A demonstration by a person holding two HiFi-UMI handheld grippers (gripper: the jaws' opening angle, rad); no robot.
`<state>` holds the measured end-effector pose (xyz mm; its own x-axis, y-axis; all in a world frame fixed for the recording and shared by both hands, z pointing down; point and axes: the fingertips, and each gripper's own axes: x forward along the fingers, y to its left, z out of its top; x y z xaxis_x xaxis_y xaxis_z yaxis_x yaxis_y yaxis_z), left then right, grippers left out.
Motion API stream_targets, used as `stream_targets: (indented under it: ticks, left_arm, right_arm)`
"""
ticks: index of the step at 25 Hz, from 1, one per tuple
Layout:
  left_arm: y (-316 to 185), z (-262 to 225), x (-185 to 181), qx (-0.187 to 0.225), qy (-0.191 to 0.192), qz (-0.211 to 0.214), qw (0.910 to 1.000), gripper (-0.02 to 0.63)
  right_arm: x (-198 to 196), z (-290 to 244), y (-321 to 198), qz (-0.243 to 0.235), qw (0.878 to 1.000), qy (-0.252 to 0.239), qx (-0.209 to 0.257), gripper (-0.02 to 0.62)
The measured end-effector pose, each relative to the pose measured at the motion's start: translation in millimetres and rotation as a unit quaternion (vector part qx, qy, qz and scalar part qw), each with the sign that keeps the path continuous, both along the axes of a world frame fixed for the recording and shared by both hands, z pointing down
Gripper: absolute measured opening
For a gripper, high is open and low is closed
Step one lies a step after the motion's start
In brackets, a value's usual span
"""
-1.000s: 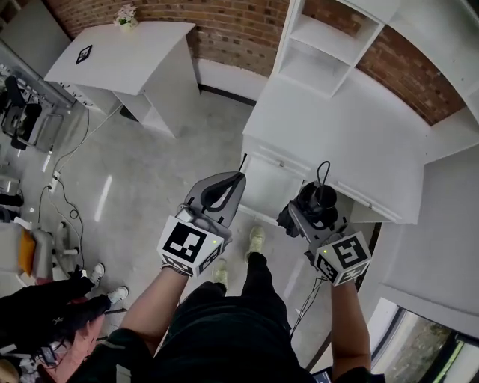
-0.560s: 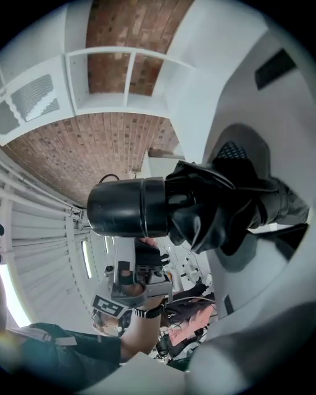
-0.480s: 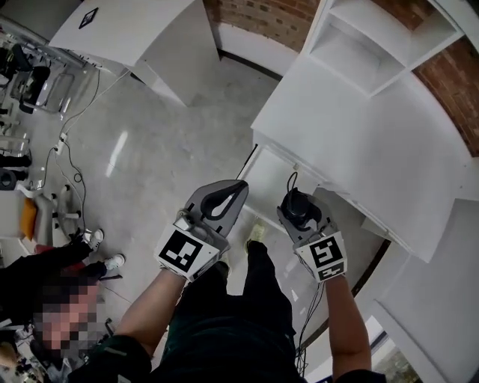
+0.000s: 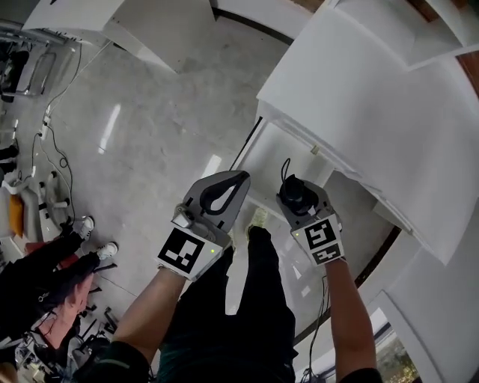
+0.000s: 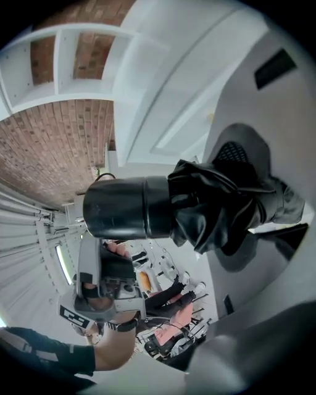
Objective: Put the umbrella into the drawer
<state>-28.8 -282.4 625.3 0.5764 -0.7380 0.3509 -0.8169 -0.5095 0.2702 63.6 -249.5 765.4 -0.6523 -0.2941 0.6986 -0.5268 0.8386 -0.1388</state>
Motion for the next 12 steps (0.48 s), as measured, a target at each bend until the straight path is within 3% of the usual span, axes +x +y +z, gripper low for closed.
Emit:
stream_targets:
  ticks: [12]
  left_arm:
    - [-8, 95, -3, -0.027, 0.008, 0.003, 0.9996, 0.009]
  right_arm:
    - [8, 136, 3, -0.004, 0.994, 0.090, -0.067, 0.190]
